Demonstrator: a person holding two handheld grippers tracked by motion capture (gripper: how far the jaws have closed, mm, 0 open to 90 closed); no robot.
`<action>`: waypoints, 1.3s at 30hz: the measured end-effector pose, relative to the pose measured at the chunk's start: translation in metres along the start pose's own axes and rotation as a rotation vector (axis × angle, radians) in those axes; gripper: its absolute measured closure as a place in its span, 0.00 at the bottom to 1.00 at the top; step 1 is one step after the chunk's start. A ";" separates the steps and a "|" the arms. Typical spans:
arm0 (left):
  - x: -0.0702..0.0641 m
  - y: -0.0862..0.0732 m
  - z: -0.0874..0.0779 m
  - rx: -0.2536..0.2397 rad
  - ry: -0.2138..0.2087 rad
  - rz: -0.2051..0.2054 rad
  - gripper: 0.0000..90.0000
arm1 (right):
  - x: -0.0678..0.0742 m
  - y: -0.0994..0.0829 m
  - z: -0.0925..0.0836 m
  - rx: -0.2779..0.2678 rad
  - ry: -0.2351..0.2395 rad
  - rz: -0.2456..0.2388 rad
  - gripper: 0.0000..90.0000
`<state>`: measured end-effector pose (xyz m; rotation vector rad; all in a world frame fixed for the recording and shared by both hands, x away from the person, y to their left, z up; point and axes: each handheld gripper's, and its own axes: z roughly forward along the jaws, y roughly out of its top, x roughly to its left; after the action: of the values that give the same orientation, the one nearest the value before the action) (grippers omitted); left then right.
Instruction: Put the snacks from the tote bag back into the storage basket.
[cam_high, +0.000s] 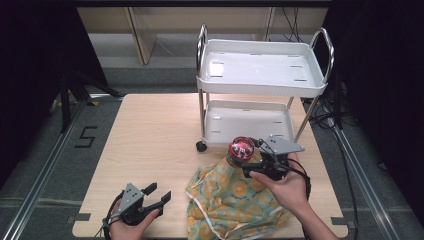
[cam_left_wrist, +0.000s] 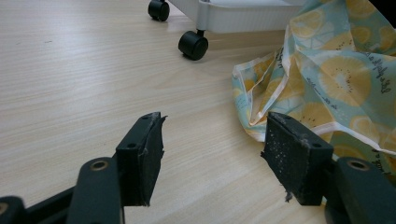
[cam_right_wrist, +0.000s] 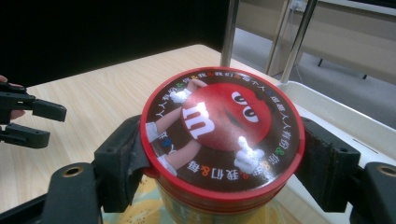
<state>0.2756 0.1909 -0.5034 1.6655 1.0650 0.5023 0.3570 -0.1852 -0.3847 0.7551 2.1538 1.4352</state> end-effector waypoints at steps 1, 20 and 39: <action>0.000 0.000 0.000 0.001 0.001 0.001 0.41 | 0.000 0.000 0.000 0.000 0.000 0.000 0.29; 0.001 0.000 -0.001 0.010 0.001 0.014 0.41 | -0.005 0.004 0.015 0.003 0.002 -0.010 0.29; 0.002 0.000 -0.001 0.008 0.009 0.009 0.41 | -0.006 0.008 0.027 0.014 -0.003 -0.017 0.29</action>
<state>0.2760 0.1932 -0.5035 1.6771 1.0677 0.5121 0.3798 -0.1684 -0.3864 0.7418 2.1648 1.4116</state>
